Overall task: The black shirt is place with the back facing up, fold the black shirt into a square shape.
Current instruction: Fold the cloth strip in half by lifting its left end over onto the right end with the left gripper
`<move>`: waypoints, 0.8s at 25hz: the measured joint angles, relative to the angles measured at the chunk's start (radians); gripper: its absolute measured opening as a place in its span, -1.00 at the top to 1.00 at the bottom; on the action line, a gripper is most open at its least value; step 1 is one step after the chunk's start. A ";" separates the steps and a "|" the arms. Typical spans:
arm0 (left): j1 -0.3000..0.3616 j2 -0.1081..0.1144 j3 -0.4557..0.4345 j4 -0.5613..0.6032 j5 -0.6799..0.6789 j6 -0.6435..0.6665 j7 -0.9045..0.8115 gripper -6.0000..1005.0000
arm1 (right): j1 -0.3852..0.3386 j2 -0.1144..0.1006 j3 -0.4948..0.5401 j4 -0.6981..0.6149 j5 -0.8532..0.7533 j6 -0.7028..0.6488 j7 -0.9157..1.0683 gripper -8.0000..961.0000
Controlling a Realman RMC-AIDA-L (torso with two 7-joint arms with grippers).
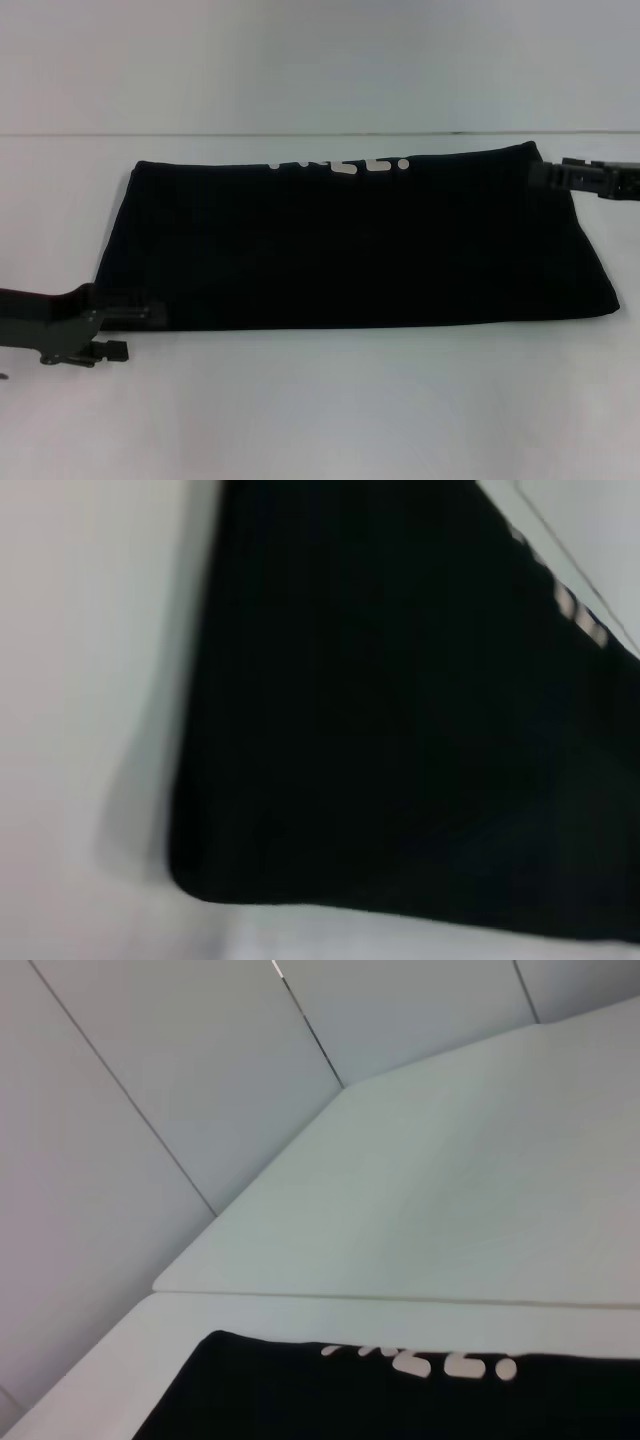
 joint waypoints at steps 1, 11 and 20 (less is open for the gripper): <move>0.000 0.000 -0.001 -0.005 0.000 -0.014 -0.022 -0.71 | 0.003 0.000 0.000 0.000 0.000 0.001 0.000 -0.95; 0.003 0.000 -0.003 -0.021 0.000 -0.074 -0.164 -0.71 | 0.015 0.008 0.001 -0.005 0.001 0.020 -0.001 -0.95; 0.000 0.002 -0.005 -0.047 -0.001 -0.099 -0.259 -0.71 | 0.016 0.015 0.008 -0.002 0.009 0.020 -0.026 -0.94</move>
